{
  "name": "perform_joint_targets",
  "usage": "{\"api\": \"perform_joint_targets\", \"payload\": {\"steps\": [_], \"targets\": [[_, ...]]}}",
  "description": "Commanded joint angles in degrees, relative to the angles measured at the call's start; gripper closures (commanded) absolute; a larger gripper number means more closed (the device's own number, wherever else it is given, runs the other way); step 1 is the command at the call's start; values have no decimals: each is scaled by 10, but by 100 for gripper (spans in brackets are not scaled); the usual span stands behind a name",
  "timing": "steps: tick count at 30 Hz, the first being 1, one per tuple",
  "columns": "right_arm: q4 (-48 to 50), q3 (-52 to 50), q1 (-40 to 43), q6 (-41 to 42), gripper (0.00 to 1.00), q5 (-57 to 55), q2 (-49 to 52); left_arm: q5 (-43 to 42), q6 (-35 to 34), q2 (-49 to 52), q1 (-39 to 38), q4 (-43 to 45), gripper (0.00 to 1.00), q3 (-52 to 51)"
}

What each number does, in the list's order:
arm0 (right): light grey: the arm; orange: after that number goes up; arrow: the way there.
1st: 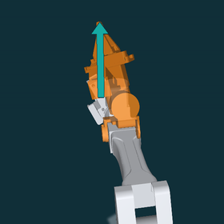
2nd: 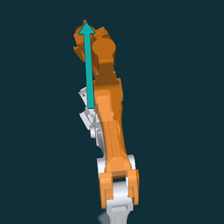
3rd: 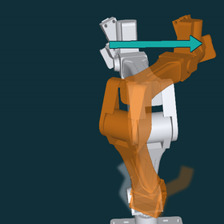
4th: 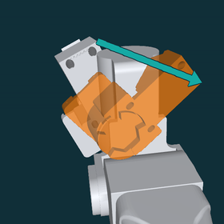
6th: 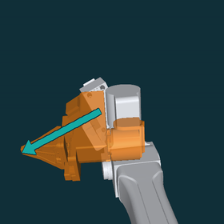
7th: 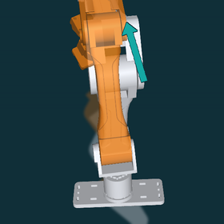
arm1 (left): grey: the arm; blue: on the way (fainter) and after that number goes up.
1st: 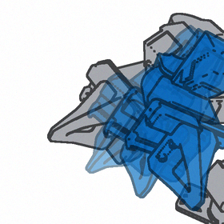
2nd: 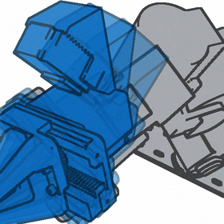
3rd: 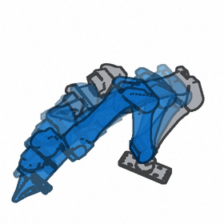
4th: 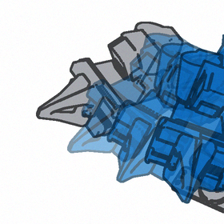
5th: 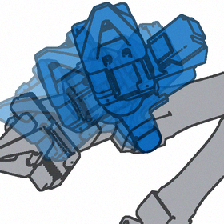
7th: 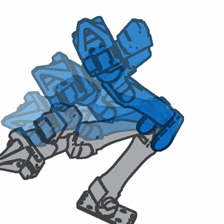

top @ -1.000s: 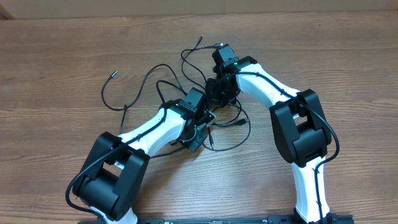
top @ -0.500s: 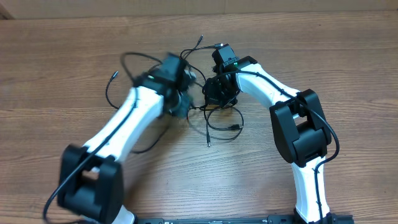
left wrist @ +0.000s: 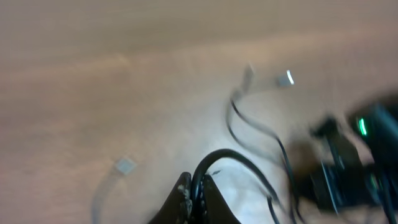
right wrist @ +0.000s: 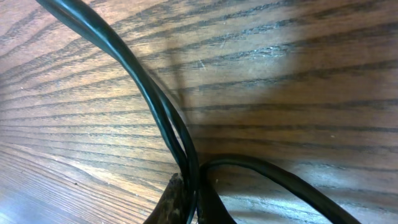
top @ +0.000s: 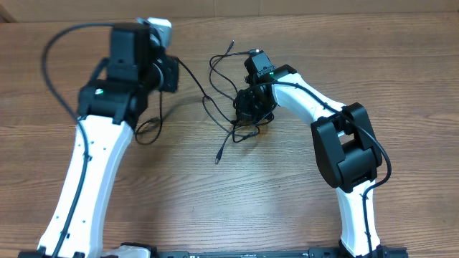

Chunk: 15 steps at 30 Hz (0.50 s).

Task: Untangle cables
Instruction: 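Pull the left gripper far left, drawing a black cable out of the pile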

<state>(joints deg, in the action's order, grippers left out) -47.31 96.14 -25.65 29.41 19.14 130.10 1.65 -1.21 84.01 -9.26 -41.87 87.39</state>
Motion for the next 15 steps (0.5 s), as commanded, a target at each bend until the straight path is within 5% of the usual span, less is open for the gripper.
{"api": "perform_joint_targets", "payload": {"steps": [1, 15], "targets": [[-6, -32, -5, -3, 96, -56, 54, 94, -10, -42, 17, 43, 96, 29], [-6, -32, -5, -3, 96, -56, 54, 330, -22, -72, 61, 335, 96, 29]]}}
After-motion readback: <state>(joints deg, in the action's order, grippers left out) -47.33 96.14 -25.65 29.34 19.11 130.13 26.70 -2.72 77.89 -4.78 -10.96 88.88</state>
